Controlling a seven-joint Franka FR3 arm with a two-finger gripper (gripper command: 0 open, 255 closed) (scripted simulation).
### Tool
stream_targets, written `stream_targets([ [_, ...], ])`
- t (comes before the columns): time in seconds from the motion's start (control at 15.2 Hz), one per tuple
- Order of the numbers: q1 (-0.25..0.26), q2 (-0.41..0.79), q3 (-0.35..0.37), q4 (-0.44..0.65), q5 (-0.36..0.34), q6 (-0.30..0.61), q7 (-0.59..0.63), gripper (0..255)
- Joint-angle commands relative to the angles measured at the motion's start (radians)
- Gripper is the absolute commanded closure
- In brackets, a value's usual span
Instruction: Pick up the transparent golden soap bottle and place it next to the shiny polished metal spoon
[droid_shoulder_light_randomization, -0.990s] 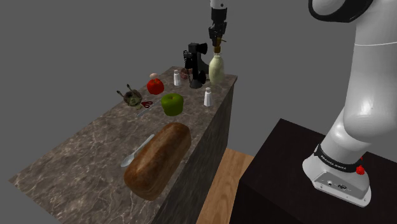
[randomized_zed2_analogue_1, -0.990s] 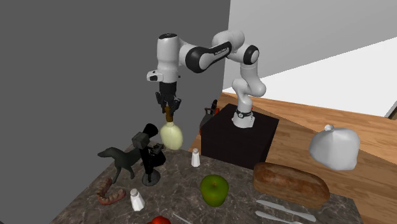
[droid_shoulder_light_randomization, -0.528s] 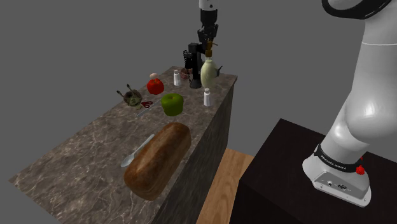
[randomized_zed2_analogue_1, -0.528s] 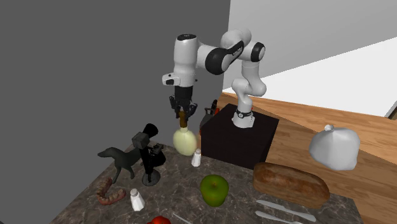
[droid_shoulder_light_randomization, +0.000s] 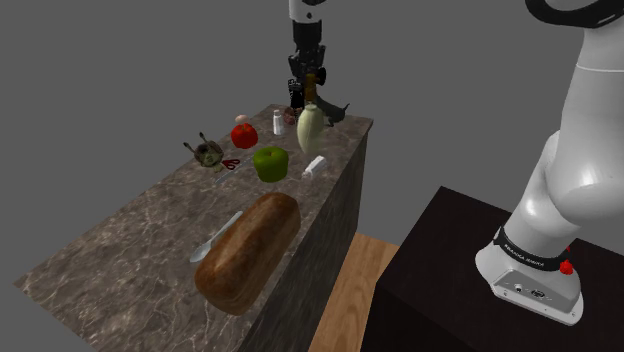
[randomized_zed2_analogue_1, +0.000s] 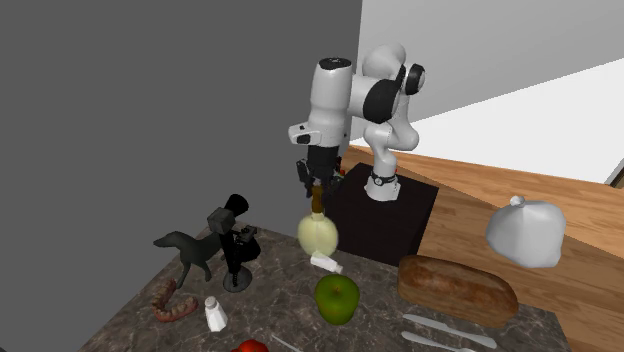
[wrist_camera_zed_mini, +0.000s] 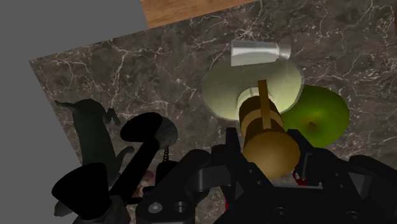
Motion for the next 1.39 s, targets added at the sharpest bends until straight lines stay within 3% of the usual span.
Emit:
stream_targets([
  [0.0,0.031,0.007,0.018,0.017,-0.008,-0.012,0.051,255],
  [0.59,0.156,0.067,0.087,0.106,-0.038,-0.056,0.245,255],
  [1.12,0.274,0.201,0.136,0.308,-0.068,-0.139,0.404,255],
  [1.32,0.273,0.190,0.136,0.251,-0.068,-0.093,0.407,255],
])
